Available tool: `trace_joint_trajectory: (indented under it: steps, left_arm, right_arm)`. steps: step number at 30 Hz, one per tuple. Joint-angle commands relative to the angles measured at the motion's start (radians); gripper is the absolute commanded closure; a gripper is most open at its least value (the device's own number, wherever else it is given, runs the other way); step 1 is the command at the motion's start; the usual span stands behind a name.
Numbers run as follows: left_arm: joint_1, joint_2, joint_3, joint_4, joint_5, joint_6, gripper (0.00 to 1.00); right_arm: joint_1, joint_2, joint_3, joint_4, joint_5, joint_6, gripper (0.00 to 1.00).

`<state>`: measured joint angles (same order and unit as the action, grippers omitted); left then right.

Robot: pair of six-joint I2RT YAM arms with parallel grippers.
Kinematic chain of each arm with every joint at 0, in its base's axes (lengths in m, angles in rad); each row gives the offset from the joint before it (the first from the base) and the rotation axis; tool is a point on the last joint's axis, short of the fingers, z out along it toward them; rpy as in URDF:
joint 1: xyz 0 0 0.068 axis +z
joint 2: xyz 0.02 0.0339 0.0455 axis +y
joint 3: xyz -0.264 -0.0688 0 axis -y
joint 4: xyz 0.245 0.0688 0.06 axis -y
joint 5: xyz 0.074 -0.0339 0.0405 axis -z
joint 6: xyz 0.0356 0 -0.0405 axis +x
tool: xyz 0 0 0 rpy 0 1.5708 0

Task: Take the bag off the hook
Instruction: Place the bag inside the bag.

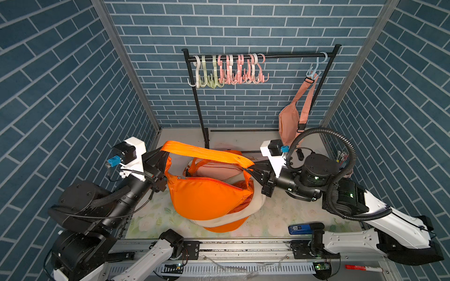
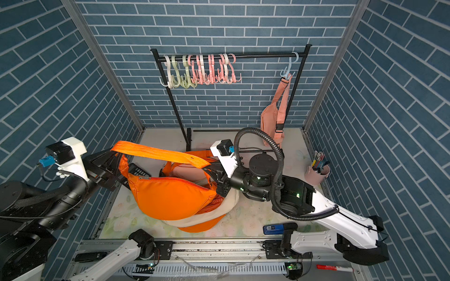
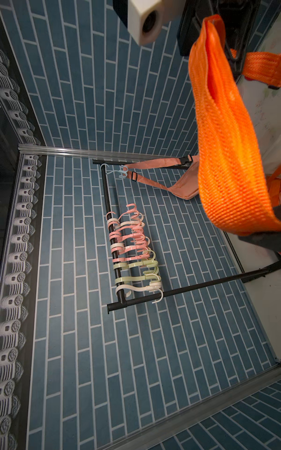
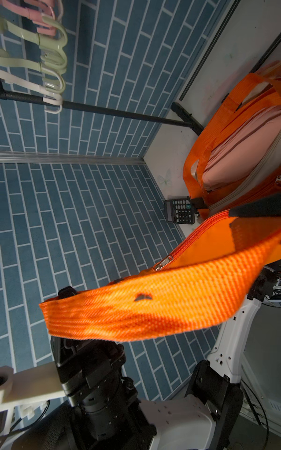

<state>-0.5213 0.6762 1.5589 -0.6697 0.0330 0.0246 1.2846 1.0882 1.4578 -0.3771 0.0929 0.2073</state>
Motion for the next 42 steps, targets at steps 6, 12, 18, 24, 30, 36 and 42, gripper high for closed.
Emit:
trace_joint_trajectory:
  steps: [6,12,18,24,30,36,42]
  left_arm:
    - [0.004,-0.063,-0.27,0.125,0.016,-0.175,1.0]
    - [0.004,0.03,-0.361,0.209,-0.1,-0.169,1.0]
    - [0.017,0.174,-0.364,0.288,-0.199,-0.14,1.0]
    - [0.117,0.287,-0.414,0.387,-0.167,-0.214,1.0]
    - [0.188,0.377,-0.514,0.508,-0.131,-0.257,1.0]
    - [0.196,0.494,-0.523,0.541,-0.123,-0.273,1.0]
    - [0.211,0.556,-0.528,0.541,-0.141,-0.276,0.85]
  right_arm:
    - [-0.038,0.079,0.046,-0.106,0.342,-0.059,1.0]
    - [-0.278,0.176,0.041,-0.107,0.212,0.021,1.0]
    - [-0.444,0.283,0.043,-0.055,0.061,0.049,1.0]
    - [-0.539,0.392,0.028,0.009,-0.044,0.068,1.0]
    - [-0.582,0.462,-0.053,0.135,-0.161,0.091,1.0]
    - [-0.596,0.549,-0.074,0.21,-0.237,0.101,1.0]
    - [-0.63,0.621,-0.09,0.271,-0.304,0.121,1.0]
